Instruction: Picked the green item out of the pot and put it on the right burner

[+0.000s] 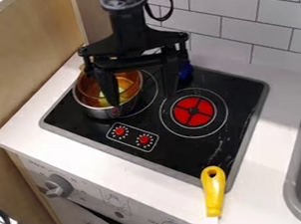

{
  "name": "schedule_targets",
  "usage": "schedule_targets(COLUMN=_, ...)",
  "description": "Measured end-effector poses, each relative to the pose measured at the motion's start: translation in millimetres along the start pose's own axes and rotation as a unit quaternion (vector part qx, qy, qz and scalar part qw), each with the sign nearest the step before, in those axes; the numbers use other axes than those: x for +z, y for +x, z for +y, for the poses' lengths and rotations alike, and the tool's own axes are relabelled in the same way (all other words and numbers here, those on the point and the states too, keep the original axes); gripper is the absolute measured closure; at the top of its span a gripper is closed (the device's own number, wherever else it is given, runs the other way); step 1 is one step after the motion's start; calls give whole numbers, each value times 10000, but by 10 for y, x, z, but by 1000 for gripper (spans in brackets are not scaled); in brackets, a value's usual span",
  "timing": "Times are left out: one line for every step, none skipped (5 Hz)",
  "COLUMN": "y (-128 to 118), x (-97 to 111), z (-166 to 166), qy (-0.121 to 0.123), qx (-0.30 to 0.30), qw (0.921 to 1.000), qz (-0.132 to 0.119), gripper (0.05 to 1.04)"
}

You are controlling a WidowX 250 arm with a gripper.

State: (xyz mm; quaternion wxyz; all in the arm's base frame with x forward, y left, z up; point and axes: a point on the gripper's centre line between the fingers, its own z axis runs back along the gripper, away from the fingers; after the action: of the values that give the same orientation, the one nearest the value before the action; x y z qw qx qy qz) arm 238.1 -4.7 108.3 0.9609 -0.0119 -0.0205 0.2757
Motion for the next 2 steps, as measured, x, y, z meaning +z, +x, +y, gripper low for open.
schedule_targets(y=-21, x=-50, z=9, qy=75, qx=22, qw=9999, qz=79, gripper=84)
schedule_targets(y=-28, x=-57, z=12, qy=389, qx=189, qw=9990, qz=-94, gripper=84)
